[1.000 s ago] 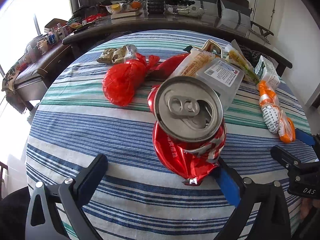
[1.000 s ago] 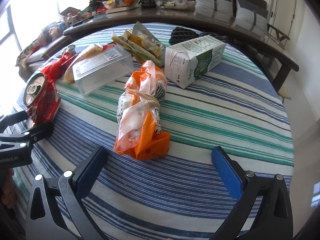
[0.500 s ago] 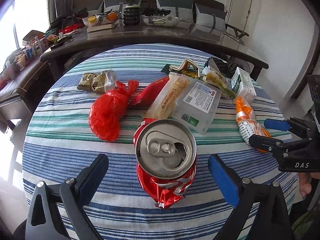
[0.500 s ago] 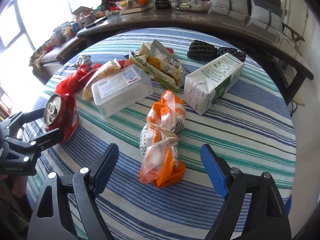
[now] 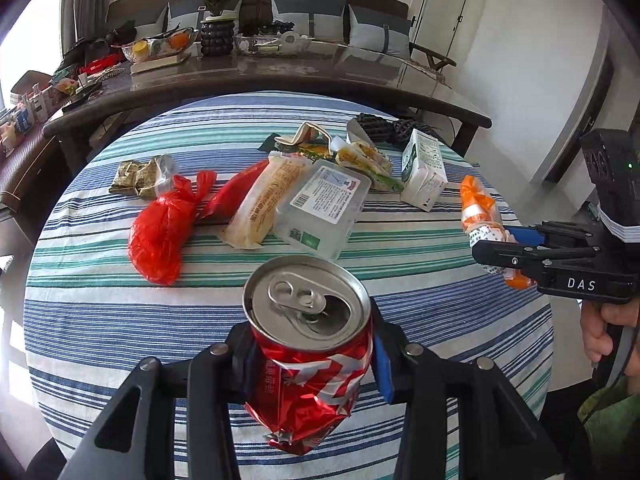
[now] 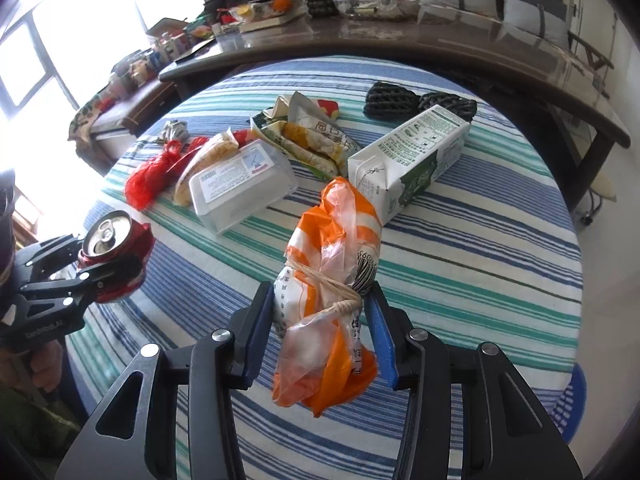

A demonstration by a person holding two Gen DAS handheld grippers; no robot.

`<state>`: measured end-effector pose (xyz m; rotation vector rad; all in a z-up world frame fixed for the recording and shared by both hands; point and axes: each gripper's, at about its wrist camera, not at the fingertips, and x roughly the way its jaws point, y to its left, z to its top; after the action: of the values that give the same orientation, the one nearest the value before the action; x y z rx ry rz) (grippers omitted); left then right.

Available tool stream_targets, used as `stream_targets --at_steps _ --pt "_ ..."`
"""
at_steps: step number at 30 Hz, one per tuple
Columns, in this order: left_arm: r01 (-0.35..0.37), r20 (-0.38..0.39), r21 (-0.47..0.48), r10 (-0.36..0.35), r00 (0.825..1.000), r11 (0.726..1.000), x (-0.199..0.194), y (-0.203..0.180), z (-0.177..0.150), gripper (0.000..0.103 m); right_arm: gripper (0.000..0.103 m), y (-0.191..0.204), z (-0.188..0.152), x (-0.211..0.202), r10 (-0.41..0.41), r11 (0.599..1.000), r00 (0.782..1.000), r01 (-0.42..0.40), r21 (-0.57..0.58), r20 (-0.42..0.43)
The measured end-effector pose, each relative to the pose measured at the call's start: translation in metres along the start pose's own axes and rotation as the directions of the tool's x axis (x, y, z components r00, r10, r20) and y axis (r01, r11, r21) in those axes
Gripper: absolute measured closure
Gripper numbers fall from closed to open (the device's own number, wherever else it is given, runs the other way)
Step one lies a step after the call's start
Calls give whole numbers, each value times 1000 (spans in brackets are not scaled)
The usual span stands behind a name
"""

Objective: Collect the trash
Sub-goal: 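Carry the can and bag to the blue wastebasket and open both tools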

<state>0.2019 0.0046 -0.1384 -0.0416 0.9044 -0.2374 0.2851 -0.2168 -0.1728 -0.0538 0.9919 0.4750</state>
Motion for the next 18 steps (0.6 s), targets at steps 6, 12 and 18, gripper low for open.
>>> stream_targets --at_steps 6,12,18 --pt "39 -5 24 -39 999 999 12 -34 -5 58 56 -32 -25 -25 -40 998 999 39 47 15" --pt "34 -31 40 -33 999 999 19 -46 -21 57 56 -48 -51 -25 -57 997 998 57 50 -9" --pt "-18 -41 53 20 999 998 19 -46 -23 34 54 -46 -62 -14 -65 998 996 65 -3 -55"
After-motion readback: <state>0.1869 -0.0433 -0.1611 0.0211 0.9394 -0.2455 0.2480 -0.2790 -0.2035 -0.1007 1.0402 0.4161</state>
